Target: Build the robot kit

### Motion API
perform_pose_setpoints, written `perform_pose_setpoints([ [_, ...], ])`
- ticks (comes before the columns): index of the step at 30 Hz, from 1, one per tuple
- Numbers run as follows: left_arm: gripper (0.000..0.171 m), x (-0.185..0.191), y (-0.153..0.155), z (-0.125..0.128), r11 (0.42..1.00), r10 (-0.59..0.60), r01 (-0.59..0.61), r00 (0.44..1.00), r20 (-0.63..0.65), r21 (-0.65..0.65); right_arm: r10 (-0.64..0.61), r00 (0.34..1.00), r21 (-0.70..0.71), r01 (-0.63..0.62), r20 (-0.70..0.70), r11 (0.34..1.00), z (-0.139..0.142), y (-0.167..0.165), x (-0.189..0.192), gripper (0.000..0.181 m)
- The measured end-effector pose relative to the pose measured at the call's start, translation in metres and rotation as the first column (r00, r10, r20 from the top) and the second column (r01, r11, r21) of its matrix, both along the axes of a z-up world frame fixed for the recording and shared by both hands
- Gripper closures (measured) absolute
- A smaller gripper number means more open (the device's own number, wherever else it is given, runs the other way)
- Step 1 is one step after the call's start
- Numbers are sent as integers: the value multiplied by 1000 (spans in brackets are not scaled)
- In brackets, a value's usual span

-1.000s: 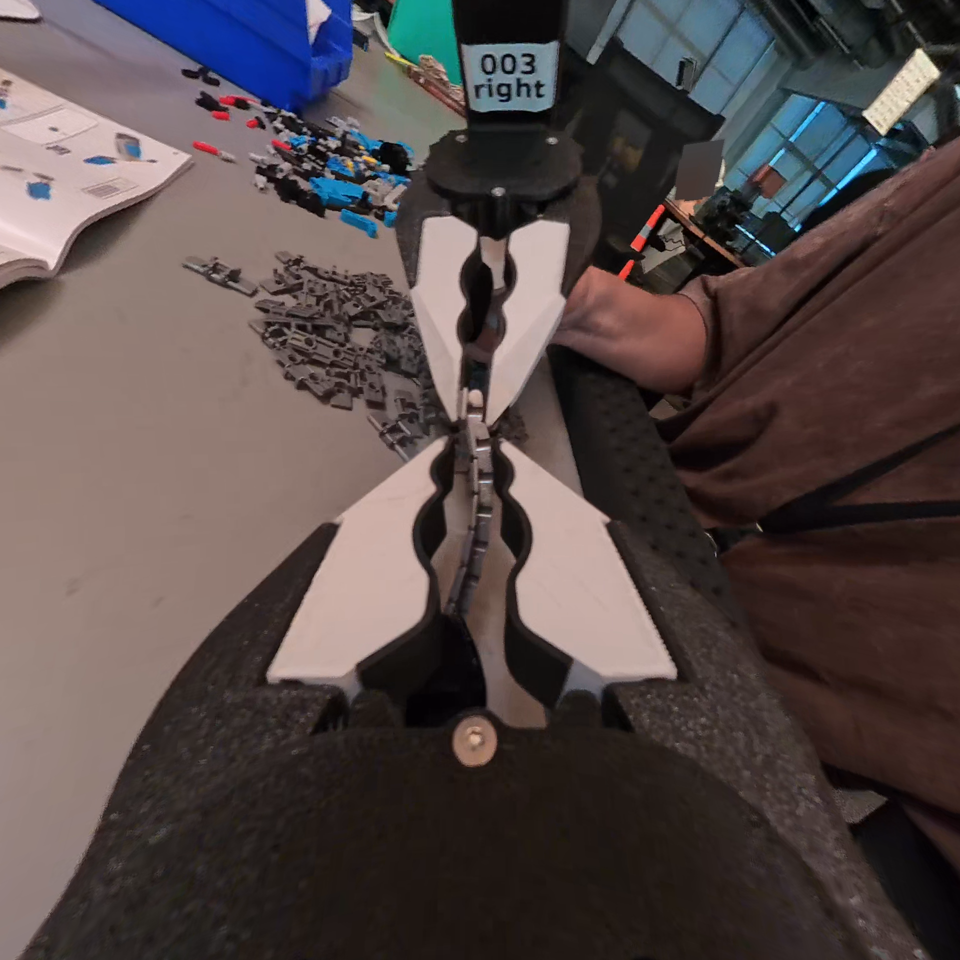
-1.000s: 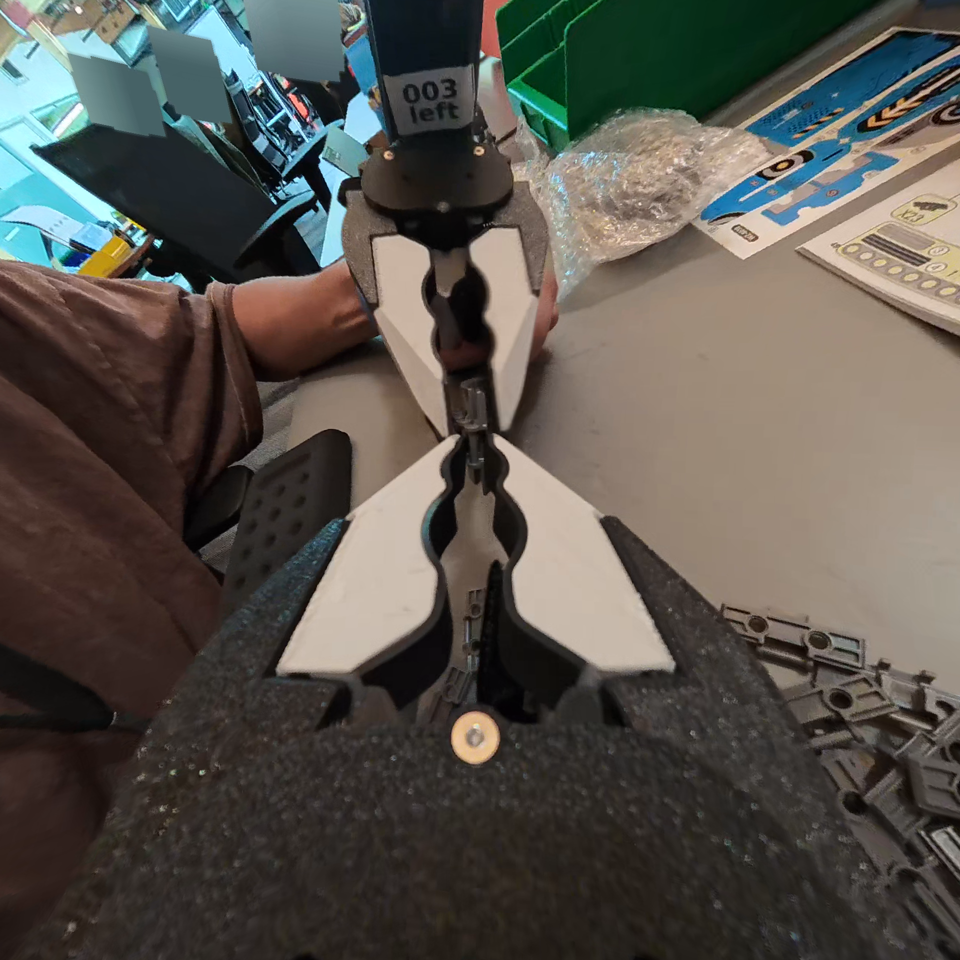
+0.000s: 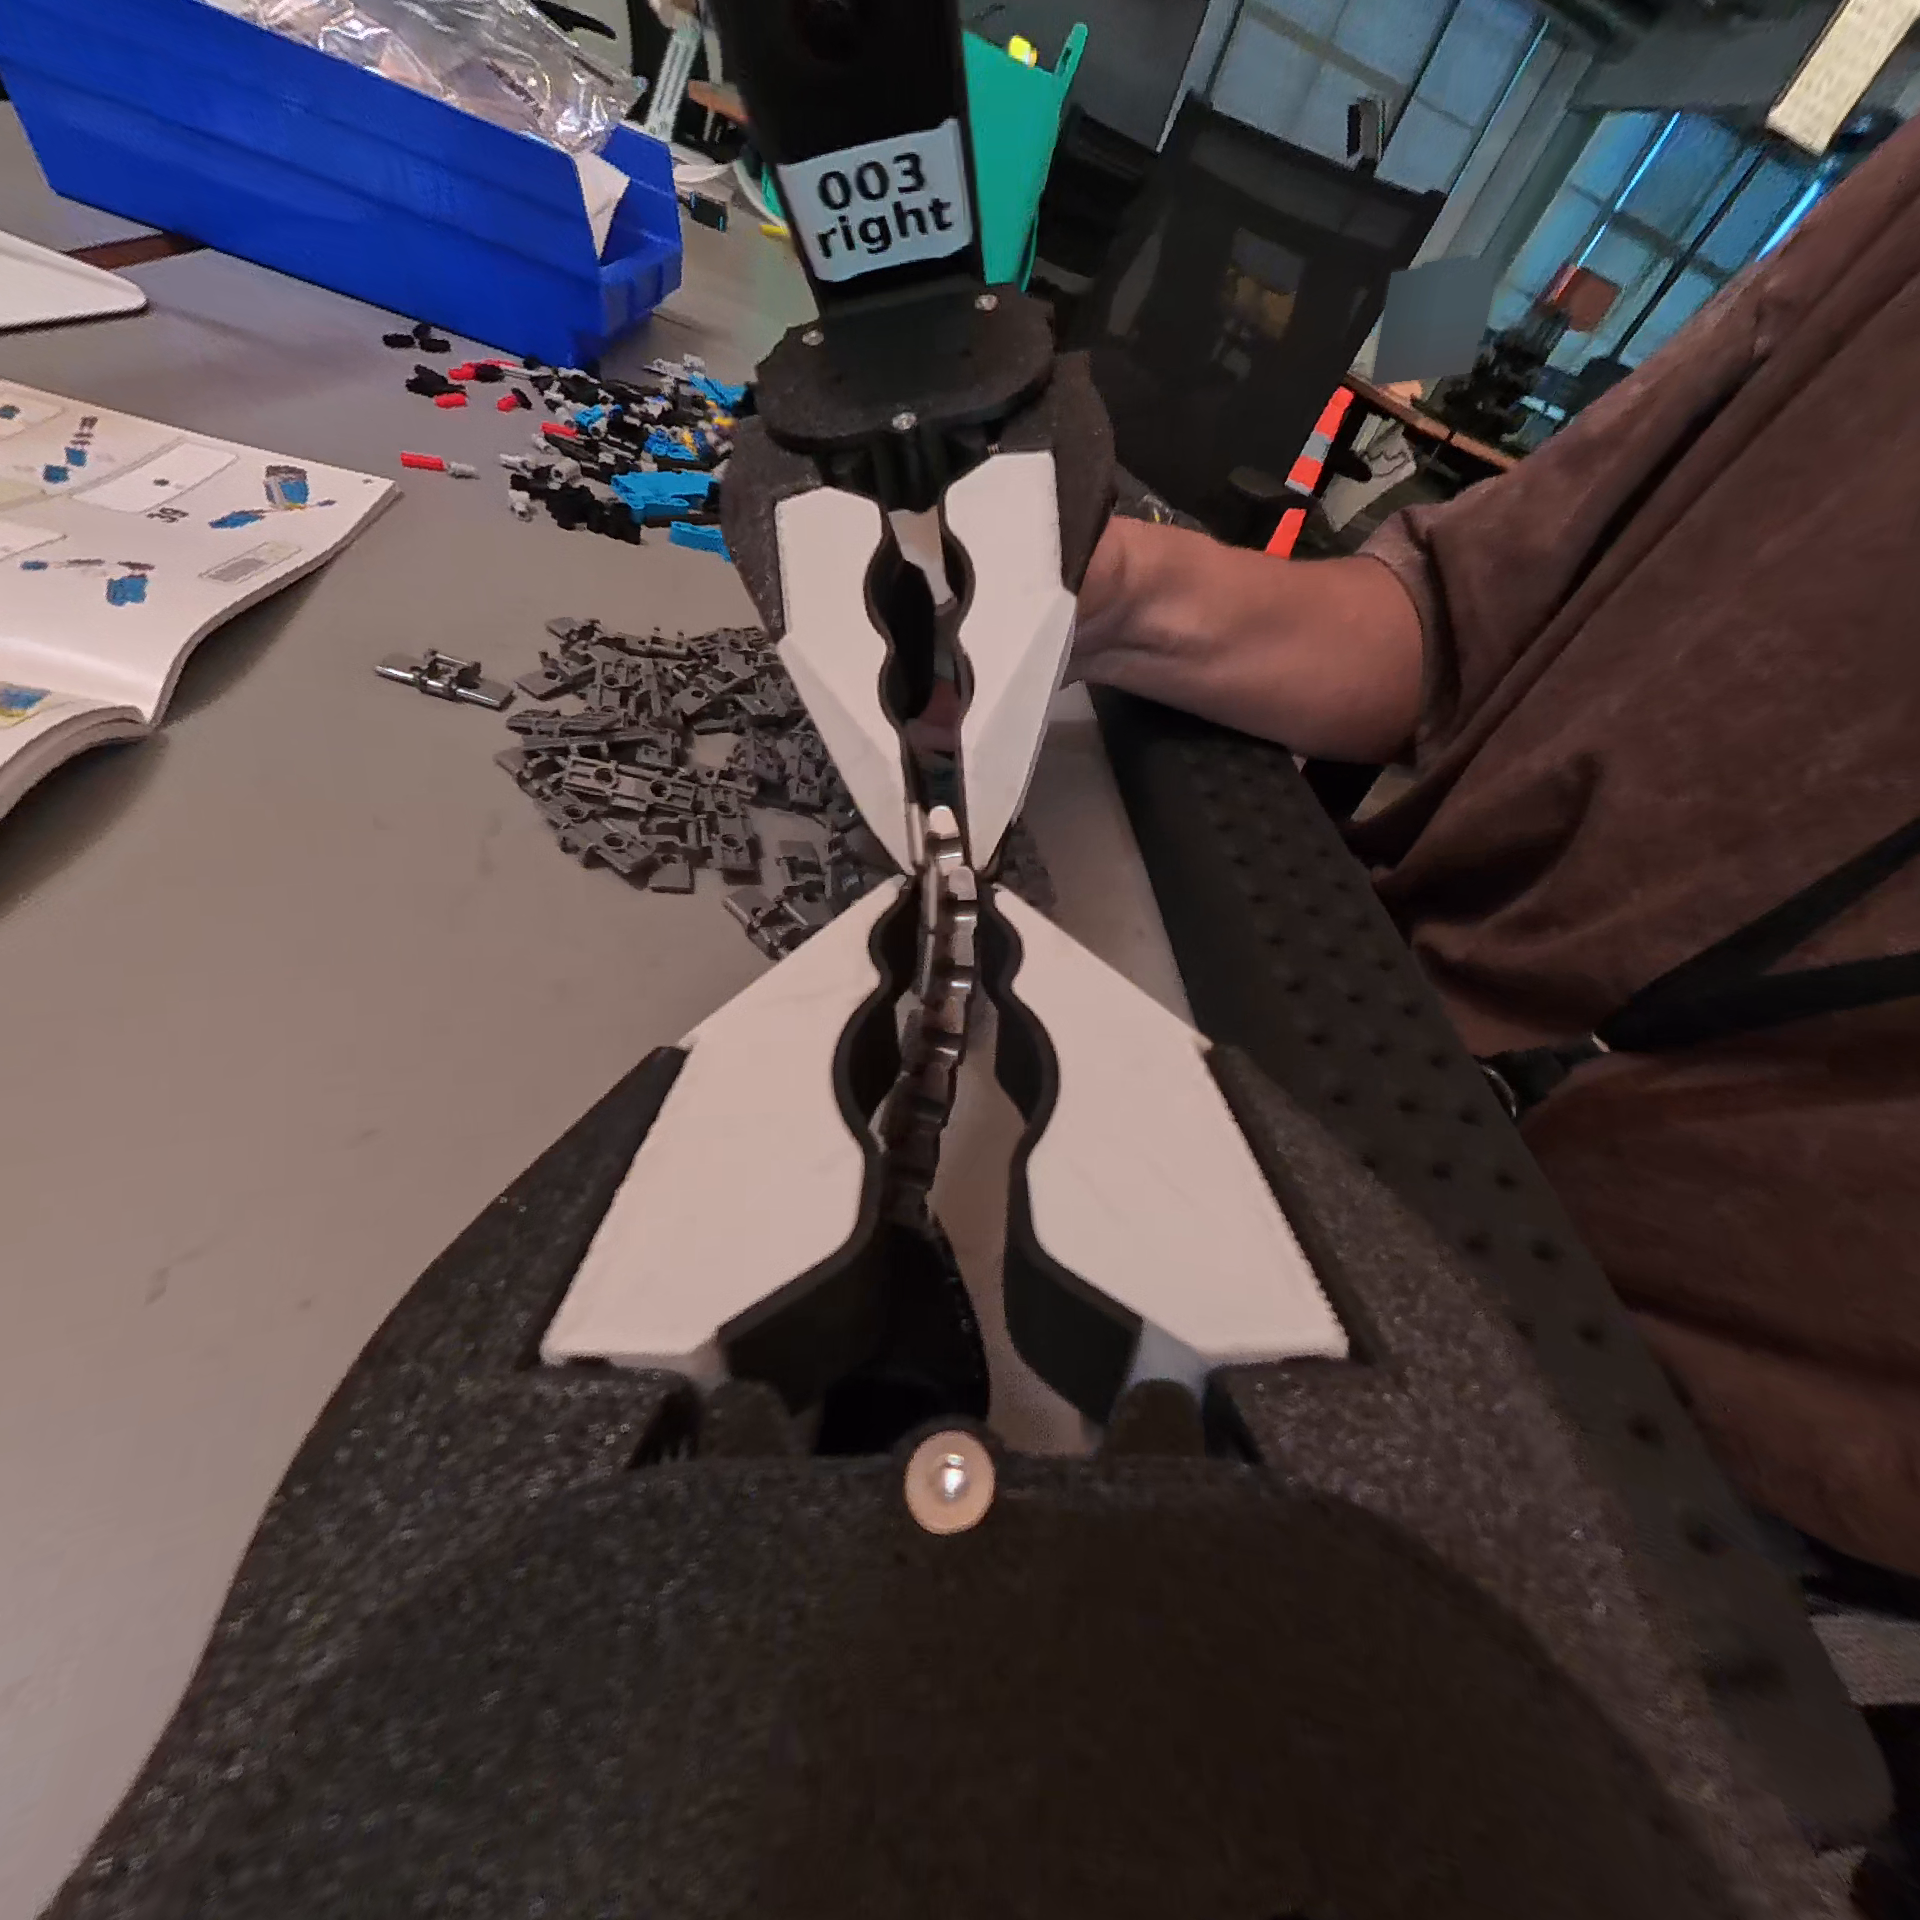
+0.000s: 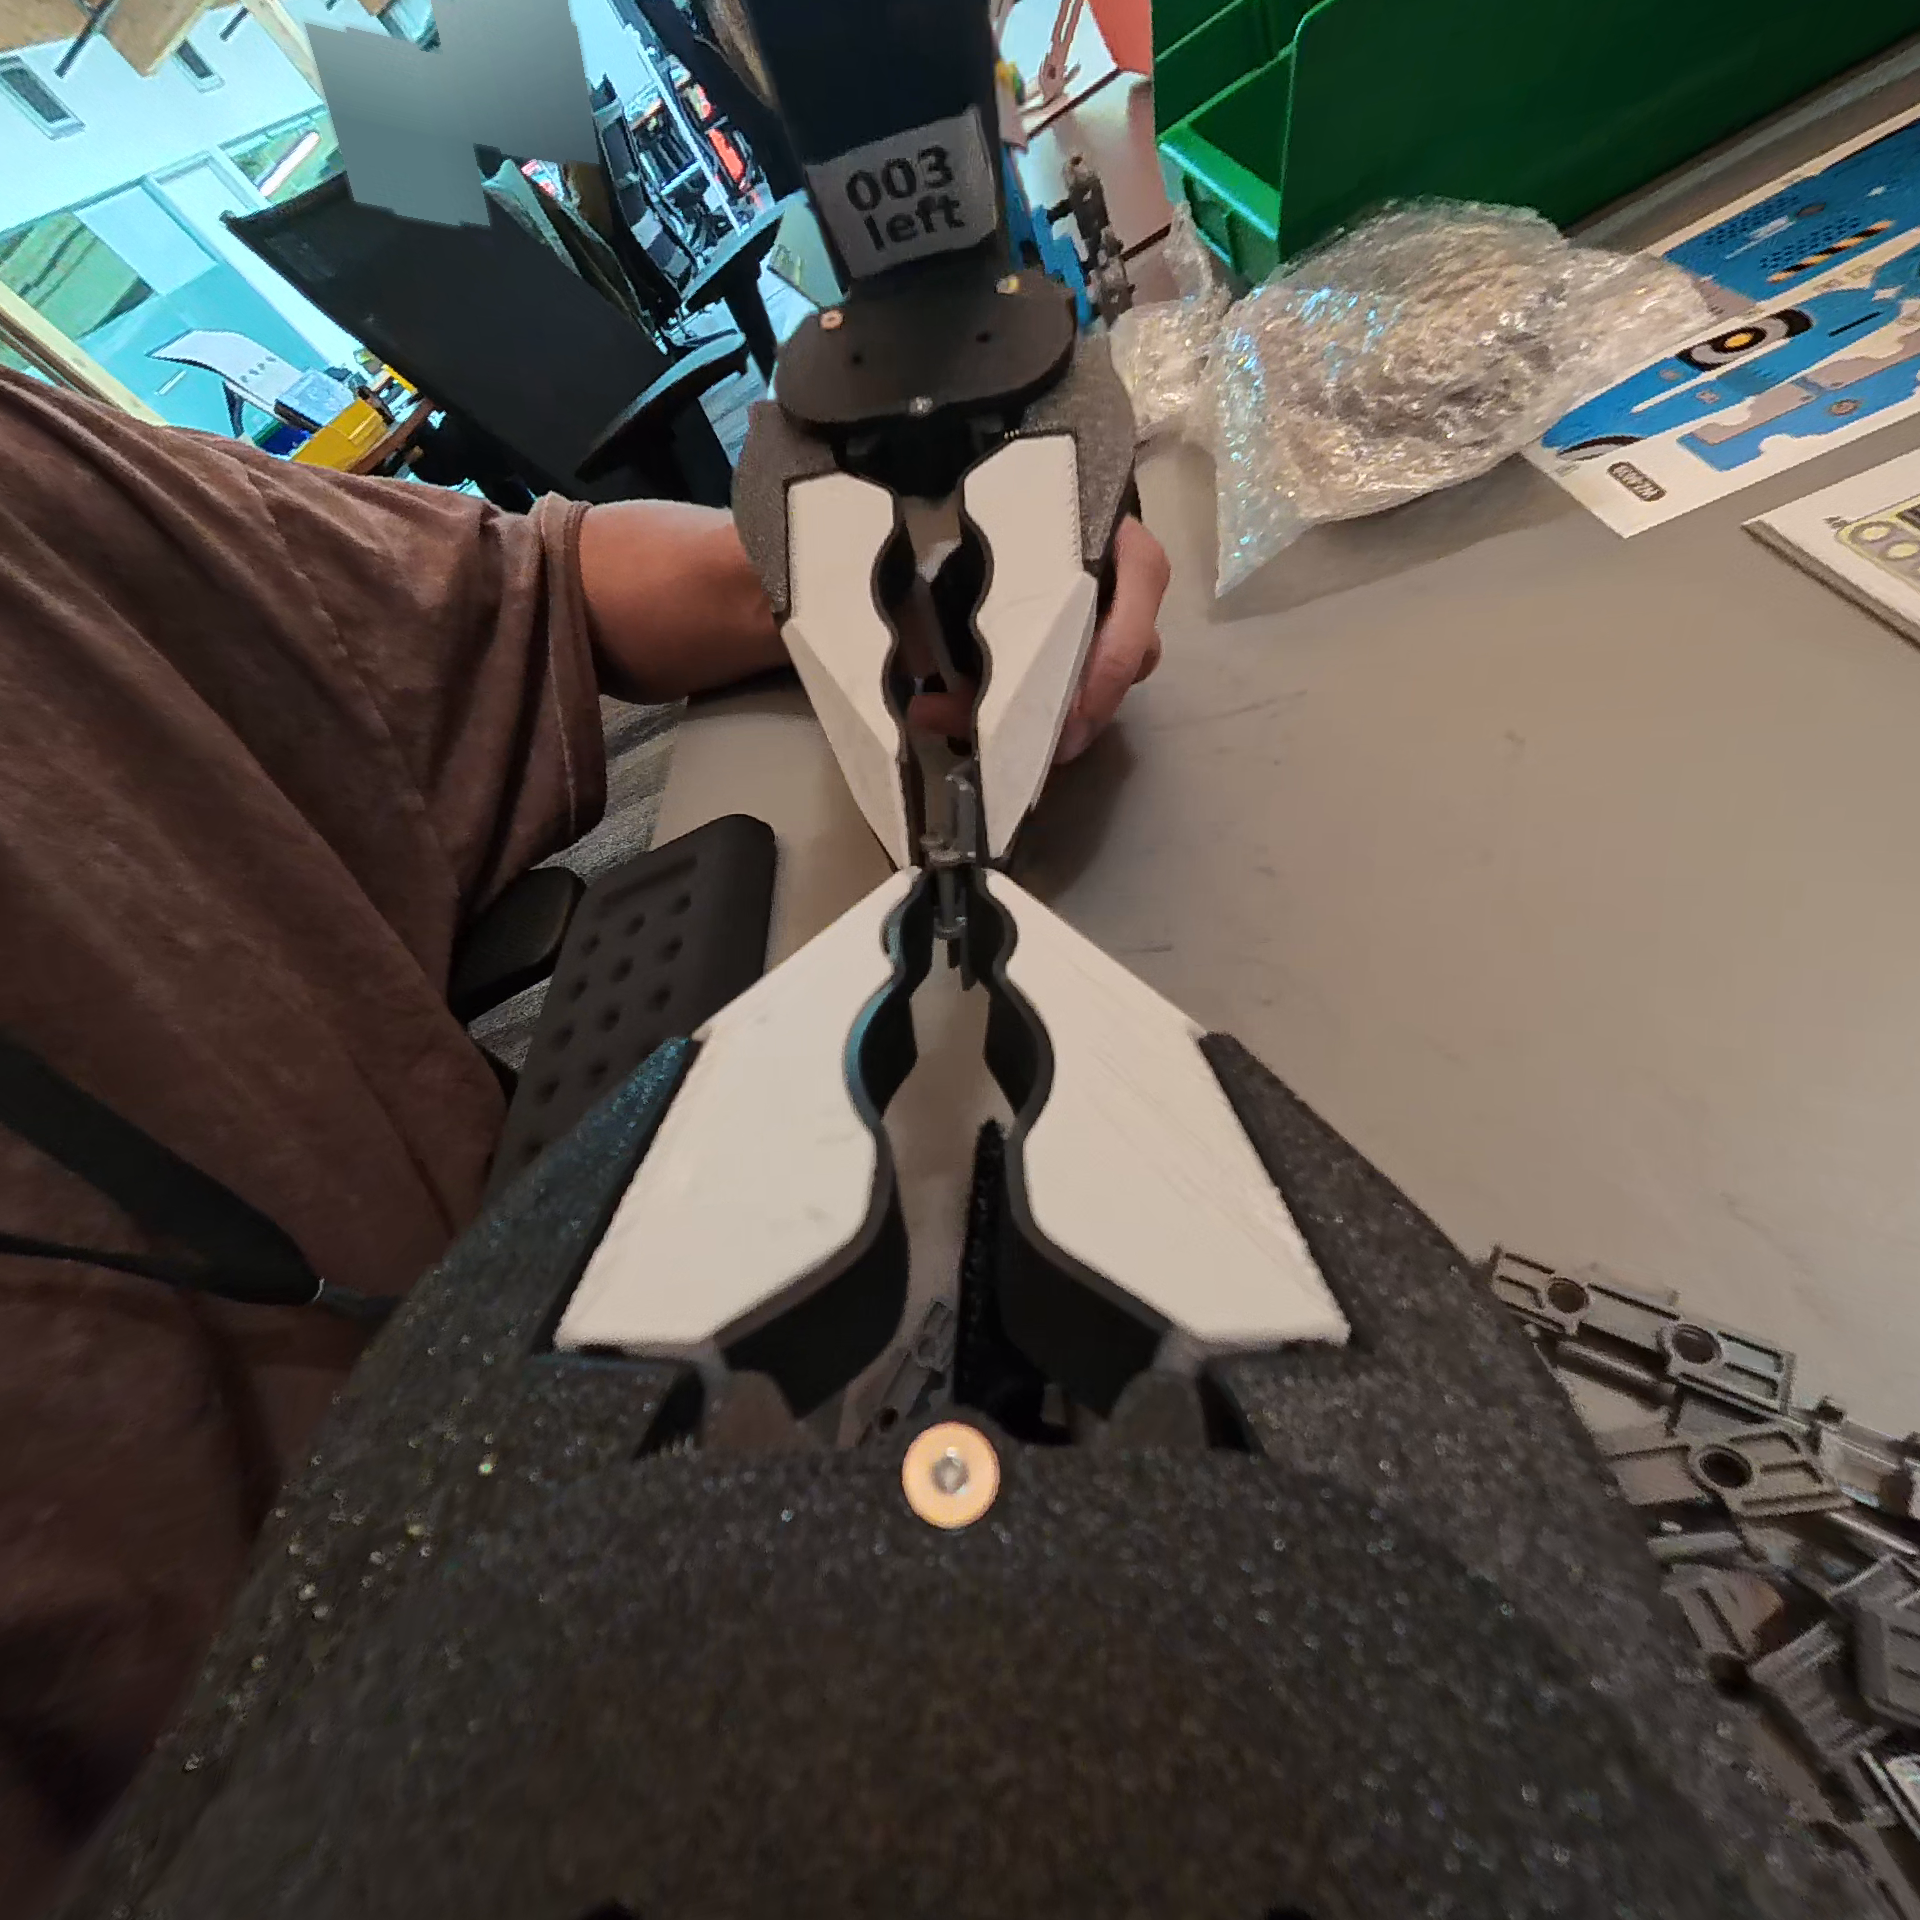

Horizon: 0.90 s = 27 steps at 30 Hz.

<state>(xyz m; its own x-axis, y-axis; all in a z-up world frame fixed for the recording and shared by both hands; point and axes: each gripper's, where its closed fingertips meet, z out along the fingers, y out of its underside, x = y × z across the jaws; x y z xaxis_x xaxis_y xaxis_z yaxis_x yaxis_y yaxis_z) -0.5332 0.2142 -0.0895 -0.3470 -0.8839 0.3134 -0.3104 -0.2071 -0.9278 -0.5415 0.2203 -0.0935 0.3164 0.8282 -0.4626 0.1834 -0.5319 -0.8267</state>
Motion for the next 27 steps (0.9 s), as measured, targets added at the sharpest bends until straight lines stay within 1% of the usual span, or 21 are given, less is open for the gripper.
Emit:
perform_pose_setpoints([
  [2,164,0,-1,-5,999,6,-6,1000,-18,42,5,1000,-12,-5,19,1000,-5,-2,0,176],
  [3,164,0,-1,-6,999,12,-11,1000,-27,41,-3,1000,-11,4,28,1000,-7,-1,0,176],
  [5,165,1,1,-5,1000,21,-20,999,-29,16,-12,999,8,12,37,1000,-6,0,1,177],
  [8,165,2,1,-1,998,23,-24,1000,-17,-64,-14,999,61,11,44,998,-2,0,2,177],
  [10,165,1,-2,2,990,-14,12,1000,-12,-139,8,1000,50,-8,10,999,1,-4,1,177],
  [12,165,2,-2,2,988,-18,15,1000,-16,-152,7,1000,25,-7,0,1000,1,-3,1,177],
  [14,165,2,3,4,985,-3,1,1000,-13,-170,-11,997,-54,7,-71,998,4,0,1,177],
  [16,165,0,5,5,982,-10,8,1000,-11,-189,-22,995,-83,13,-100,996,6,3,0,176],
  [20,164,-2,3,12,982,-22,29,999,40,-185,-1,991,-72,-8,-137,997,14,0,-2,174],
  [24,164,-3,1,11,980,-34,42,999,42,-194,23,992,-36,-27,-121,999,15,-4,-2,168],
  [27,164,-3,4,12,976,-24,33,999,46,-213,6,992,-29,-9,-126,1000,15,-1,-3,168],
])
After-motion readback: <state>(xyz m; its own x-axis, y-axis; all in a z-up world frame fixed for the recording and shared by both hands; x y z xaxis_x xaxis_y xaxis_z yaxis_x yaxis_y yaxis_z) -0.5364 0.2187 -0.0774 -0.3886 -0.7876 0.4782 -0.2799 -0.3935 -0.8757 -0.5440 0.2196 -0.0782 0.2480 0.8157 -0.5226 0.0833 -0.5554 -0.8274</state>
